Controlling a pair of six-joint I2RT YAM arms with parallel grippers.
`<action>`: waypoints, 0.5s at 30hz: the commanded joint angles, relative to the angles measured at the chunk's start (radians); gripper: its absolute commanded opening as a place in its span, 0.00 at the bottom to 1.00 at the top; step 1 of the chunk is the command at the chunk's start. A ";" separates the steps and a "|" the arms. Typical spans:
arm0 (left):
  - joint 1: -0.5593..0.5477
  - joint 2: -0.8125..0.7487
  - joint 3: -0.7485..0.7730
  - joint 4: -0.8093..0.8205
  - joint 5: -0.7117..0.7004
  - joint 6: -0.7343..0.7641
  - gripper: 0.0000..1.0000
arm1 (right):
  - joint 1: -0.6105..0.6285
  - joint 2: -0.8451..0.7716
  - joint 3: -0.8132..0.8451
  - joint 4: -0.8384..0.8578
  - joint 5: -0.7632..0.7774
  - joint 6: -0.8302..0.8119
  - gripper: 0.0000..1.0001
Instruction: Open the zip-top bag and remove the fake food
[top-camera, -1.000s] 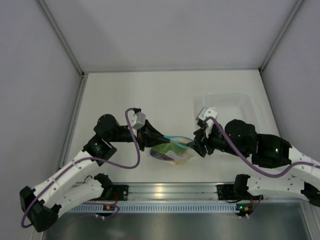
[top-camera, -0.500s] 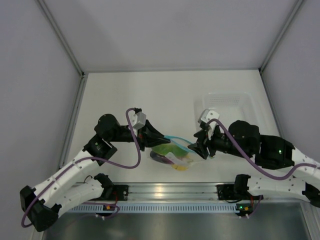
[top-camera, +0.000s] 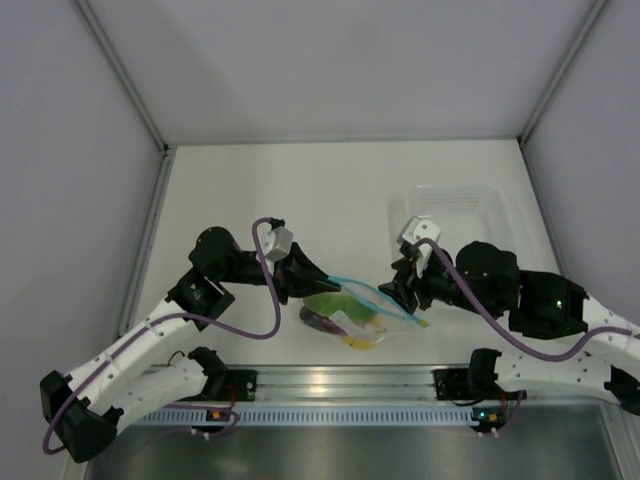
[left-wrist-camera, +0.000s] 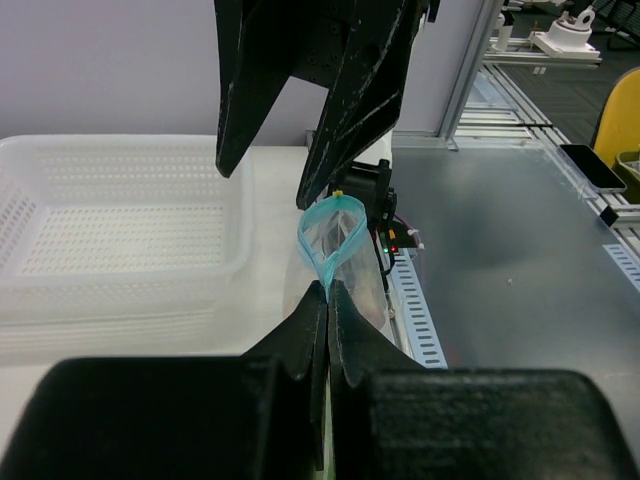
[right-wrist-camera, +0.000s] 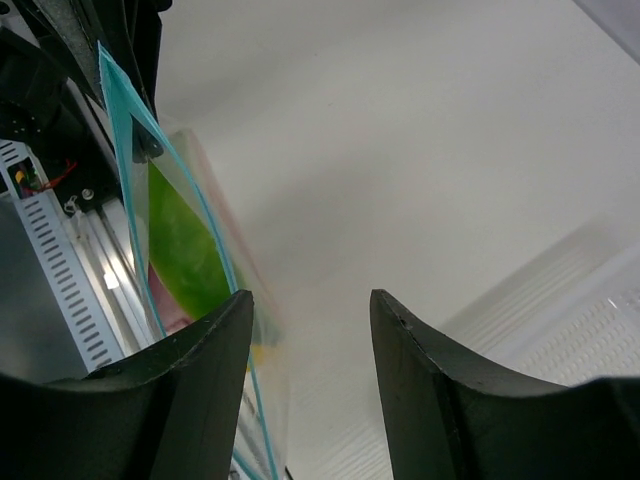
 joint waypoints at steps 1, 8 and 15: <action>-0.001 -0.001 0.048 0.070 0.013 0.006 0.00 | -0.012 0.022 -0.012 0.027 -0.040 -0.007 0.52; -0.001 0.006 0.053 0.072 0.021 0.001 0.00 | -0.012 -0.007 -0.020 0.053 -0.052 0.007 0.52; -0.001 0.009 0.056 0.070 0.030 0.000 0.00 | -0.012 -0.052 -0.029 0.081 0.017 0.028 0.53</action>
